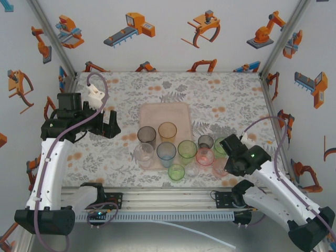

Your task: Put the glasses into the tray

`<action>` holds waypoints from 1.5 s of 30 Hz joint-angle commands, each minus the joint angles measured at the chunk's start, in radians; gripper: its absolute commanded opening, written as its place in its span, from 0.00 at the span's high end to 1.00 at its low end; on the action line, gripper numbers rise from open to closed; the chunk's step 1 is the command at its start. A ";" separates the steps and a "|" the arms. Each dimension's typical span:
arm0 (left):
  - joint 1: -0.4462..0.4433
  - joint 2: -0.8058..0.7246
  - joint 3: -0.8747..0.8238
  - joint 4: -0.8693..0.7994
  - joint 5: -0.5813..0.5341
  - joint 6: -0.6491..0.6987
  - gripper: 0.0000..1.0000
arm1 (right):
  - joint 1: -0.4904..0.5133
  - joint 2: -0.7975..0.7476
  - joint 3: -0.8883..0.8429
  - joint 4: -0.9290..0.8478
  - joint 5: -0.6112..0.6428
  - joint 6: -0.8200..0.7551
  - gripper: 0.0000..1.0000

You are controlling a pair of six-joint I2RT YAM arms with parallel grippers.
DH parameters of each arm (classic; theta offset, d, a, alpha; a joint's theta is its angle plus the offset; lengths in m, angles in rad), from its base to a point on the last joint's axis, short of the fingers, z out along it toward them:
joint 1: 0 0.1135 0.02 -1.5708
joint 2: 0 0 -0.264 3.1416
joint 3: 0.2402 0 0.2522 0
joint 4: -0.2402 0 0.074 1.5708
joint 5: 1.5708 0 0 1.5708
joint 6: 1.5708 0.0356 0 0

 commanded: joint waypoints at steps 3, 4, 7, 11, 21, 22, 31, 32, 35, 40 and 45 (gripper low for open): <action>-0.006 -0.014 0.006 0.005 0.019 0.026 0.04 | -0.004 -0.026 0.077 -0.066 0.038 0.016 1.00; -0.005 -0.014 0.006 0.003 0.020 0.028 0.04 | -0.004 -0.026 0.090 -0.072 0.043 0.015 1.00; -0.006 -0.016 0.009 -0.001 0.020 0.030 0.03 | -0.004 -0.018 0.133 -0.094 0.058 0.002 1.00; -0.006 -0.015 0.016 -0.007 0.014 0.032 0.03 | -0.004 -0.004 0.206 -0.121 0.078 -0.027 1.00; -0.006 -0.021 0.042 -0.028 0.003 0.037 0.03 | -0.004 0.123 0.449 -0.144 0.129 -0.151 1.00; -0.006 -0.024 0.040 -0.029 0.002 0.037 0.03 | -0.004 0.138 0.467 -0.137 0.130 -0.162 1.00; -0.007 -0.032 0.056 -0.051 -0.016 0.042 0.03 | -0.004 0.303 0.649 -0.046 0.135 -0.289 1.00; -0.007 -0.037 0.056 -0.052 -0.019 0.042 0.03 | -0.004 0.326 0.673 -0.041 0.141 -0.305 1.00; -0.008 -0.042 0.059 -0.064 -0.029 0.039 0.03 | -0.004 0.402 0.742 -0.017 0.139 -0.358 1.00; -0.008 -0.054 0.052 -0.071 -0.042 0.030 0.03 | -0.005 0.519 0.805 0.068 0.077 -0.419 1.00; -0.008 -0.071 0.040 -0.075 -0.055 0.028 0.03 | -0.004 0.634 0.837 0.150 0.001 -0.444 1.00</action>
